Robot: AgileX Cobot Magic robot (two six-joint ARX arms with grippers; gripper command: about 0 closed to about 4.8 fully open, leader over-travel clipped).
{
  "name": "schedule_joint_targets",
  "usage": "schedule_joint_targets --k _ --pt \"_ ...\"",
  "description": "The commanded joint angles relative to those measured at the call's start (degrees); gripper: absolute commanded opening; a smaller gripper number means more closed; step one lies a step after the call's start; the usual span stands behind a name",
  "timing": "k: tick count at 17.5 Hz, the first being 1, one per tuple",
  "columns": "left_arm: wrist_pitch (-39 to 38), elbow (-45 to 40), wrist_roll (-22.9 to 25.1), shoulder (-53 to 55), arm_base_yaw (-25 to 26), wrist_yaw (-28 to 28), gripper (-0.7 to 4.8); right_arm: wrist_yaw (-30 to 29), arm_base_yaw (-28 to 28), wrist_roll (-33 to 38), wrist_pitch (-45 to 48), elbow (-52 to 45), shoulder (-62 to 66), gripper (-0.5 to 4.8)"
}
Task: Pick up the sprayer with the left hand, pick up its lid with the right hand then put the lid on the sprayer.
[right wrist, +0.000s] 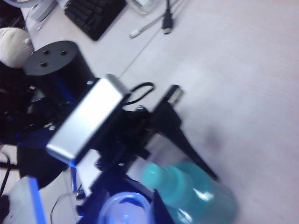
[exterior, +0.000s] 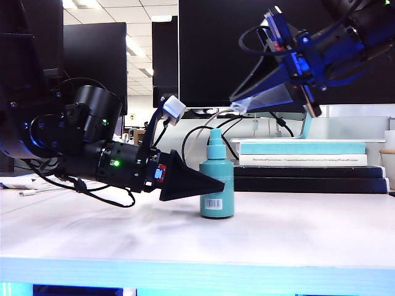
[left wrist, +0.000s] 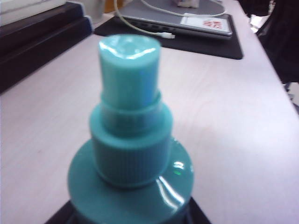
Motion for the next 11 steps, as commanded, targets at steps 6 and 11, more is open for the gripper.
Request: schedule_joint_targets --k 6,11 --pt "-3.0 0.5 4.7 1.6 -3.3 -0.4 2.47 2.1 1.7 -5.9 -1.2 0.2 -0.2 0.93" --pt "-4.0 0.8 5.4 1.6 -3.3 -0.7 2.47 5.3 1.8 -11.1 -6.7 0.2 -0.2 0.93"
